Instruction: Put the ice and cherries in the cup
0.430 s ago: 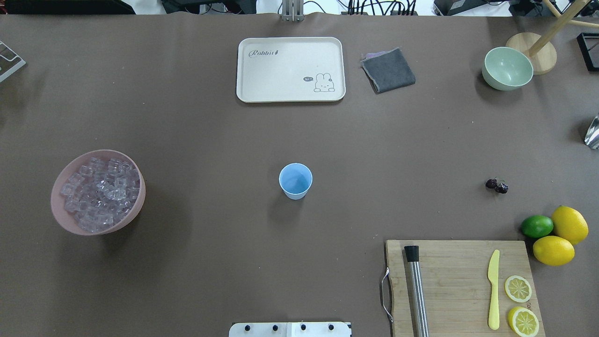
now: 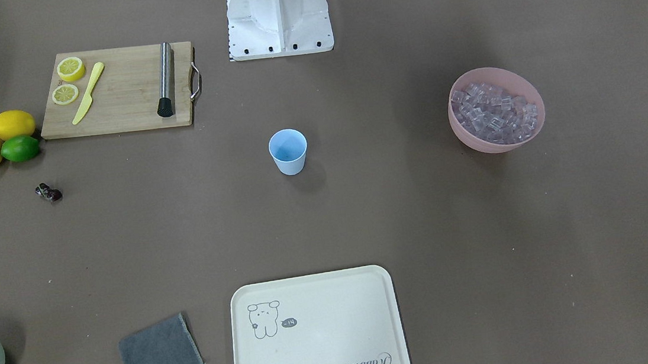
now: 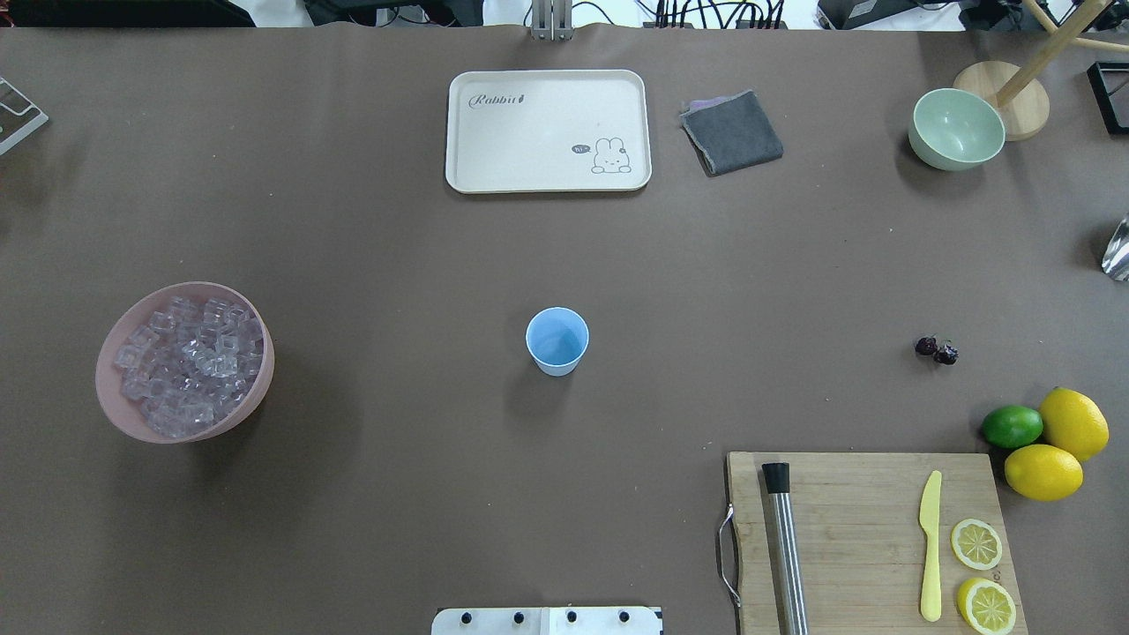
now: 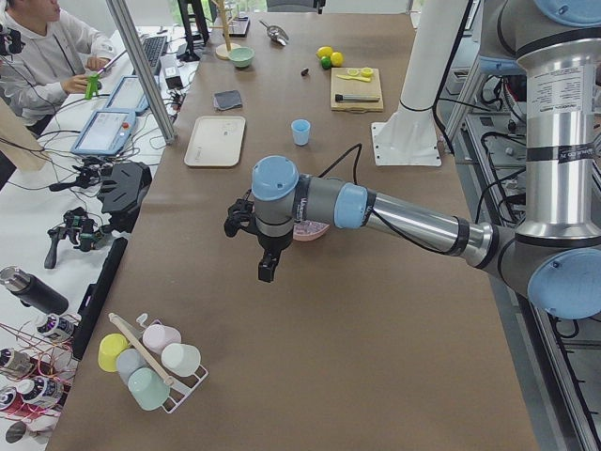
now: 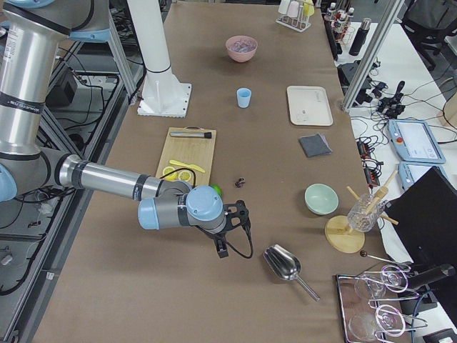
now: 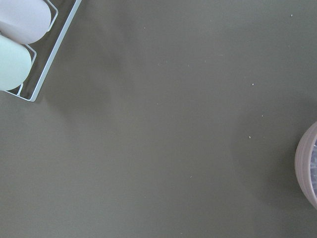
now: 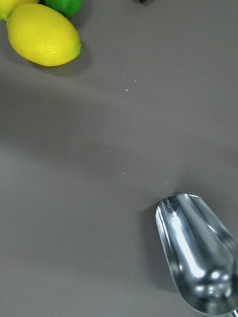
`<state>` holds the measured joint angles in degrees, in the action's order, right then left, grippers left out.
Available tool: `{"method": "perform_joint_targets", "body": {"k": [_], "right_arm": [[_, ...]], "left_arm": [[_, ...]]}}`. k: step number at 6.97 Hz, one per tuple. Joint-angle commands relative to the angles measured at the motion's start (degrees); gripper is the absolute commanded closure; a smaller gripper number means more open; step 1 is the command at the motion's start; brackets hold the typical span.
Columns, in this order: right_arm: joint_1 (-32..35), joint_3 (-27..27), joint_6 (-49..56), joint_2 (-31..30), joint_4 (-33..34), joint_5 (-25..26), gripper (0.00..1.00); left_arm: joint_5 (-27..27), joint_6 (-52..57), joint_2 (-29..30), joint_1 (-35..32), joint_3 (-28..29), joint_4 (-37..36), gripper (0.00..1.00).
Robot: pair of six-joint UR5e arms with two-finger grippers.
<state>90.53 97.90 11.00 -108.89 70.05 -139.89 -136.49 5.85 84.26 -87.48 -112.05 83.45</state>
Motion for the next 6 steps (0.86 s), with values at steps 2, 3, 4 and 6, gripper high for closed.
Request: {"method": "perform_joint_targets", "body": {"k": [2,3,4,6], "right_arm": [[0.0,-0.3,0.0,-0.1,0.0,-0.2,0.0],[0.0,-0.5,0.1,-0.3,0.0,0.0,0.0],[0.0,-0.6,0.1,-0.3,0.0,0.0,0.0],[0.0,-0.6,0.3,-0.3,0.0,-0.2,0.0]], "left_arm": [[-0.4,-3.2,-1.1,-0.1,-1.0,0.0,0.03],[-0.4,-5.5,-0.9,0.0,-1.1,0.3,0.04],[-0.4,-5.3,-1.1,0.2,-0.8,3.0,0.04],[-0.3,-5.4,-1.1,0.5,-0.6,3.7,0.08]]}}
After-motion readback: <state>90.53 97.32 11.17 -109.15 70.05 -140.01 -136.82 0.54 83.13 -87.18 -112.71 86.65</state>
